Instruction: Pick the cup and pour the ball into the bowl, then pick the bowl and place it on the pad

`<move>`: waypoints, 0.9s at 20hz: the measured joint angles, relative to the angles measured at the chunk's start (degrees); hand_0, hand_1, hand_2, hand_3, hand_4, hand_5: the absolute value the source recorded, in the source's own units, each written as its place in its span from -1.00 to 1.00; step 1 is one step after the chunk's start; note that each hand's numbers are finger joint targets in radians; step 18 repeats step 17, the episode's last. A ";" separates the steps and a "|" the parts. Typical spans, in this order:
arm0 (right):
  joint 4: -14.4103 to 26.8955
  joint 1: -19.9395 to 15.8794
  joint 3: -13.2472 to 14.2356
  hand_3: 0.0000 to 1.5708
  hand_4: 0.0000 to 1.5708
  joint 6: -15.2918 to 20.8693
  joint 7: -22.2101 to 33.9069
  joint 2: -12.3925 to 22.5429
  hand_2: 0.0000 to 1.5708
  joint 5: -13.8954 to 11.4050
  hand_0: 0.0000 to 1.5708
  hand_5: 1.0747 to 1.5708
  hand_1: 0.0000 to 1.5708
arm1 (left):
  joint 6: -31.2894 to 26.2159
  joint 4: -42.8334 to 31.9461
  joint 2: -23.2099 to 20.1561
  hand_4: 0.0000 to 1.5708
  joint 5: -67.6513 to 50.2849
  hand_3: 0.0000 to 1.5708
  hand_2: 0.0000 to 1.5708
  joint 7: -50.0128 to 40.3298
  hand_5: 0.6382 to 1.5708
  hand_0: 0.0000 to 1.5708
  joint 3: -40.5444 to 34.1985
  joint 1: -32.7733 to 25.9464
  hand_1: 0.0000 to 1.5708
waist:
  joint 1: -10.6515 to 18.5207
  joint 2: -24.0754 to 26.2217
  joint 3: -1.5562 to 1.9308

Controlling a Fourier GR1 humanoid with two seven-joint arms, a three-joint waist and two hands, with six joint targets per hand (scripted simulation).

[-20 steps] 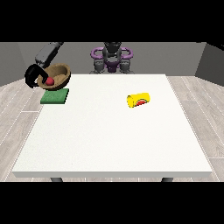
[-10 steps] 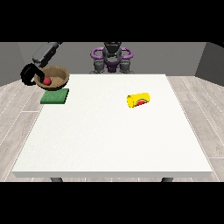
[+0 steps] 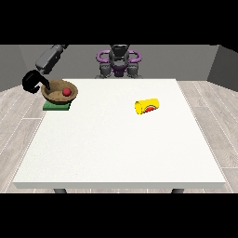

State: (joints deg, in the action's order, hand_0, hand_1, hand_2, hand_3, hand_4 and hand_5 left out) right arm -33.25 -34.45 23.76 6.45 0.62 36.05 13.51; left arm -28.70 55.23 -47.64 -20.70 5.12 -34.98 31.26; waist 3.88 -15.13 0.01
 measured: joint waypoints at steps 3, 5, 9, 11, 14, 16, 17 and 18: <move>0.61 -1.08 0.61 0.16 -0.85 1.42 -2.14 -0.51 0.72 0.17 0.60 0.83 0.60 | -0.61 -0.22 -1.04 0.52 -0.80 -1.00 -1.00 0.58 0.99 -1.00 -0.41 0.50 -1.00 | 0.73 -1.63 0.03; 1.26 -1.65 0.39 0.33 -0.79 1.49 -2.85 0.46 0.40 -0.46 0.19 0.75 0.19 | -0.21 0.16 -1.01 0.52 -1.04 -1.00 -1.00 0.43 0.99 -1.00 -0.22 0.70 -1.00 | 0.81 -2.37 0.02; 2.66 -2.57 -1.59 -1.00 -1.00 0.54 -2.49 0.86 -1.00 -2.33 -1.00 0.45 -1.00 | 0.28 1.62 -1.14 0.53 -1.45 -1.00 -1.00 -0.14 0.99 -1.00 0.36 1.29 -1.00 | 1.84 -2.69 -0.03; 2.91 -2.75 -2.65 -1.00 -1.00 -0.37 -2.22 0.97 -1.00 -3.17 -1.00 0.34 -1.00 | 0.23 1.74 -0.78 0.54 -1.31 -1.00 -1.00 0.53 1.00 -1.00 0.66 0.85 -1.00 | 2.08 -2.61 -0.02; 4.27 -2.11 -4.10 -1.00 -1.00 -1.21 -2.18 0.27 -1.00 -4.48 -1.00 0.29 -1.00 | 1.84 4.45 1.62 0.52 -1.41 -1.00 -1.00 -1.35 1.00 -1.00 2.27 -0.05 -1.00 | 2.26 0.07 0.00; 4.95 -2.42 -4.14 -1.00 -1.00 -2.10 -1.98 1.20 -1.00 -4.69 -1.00 0.24 -1.00 | 2.52 5.89 2.61 0.52 -1.66 -1.00 -1.00 -2.12 1.00 -1.00 2.90 -0.51 -1.00 | 2.36 0.85 0.05; 4.54 -2.87 -4.83 -1.00 -0.75 -2.32 -0.57 1.51 -1.00 -5.19 -1.00 0.21 -1.00 | 2.59 5.49 2.97 0.52 -1.32 -1.00 -1.00 -2.25 1.00 -1.00 3.40 -0.82 -1.00 | 1.96 2.04 0.04; 4.54 -2.87 -4.83 -1.00 -0.75 -2.32 -0.57 1.51 -1.00 -5.19 -1.00 0.21 -1.00 | 2.59 5.49 2.97 0.52 -1.32 -1.00 -1.00 -2.25 1.00 -1.00 3.40 -0.82 -1.00 | 1.96 2.04 0.04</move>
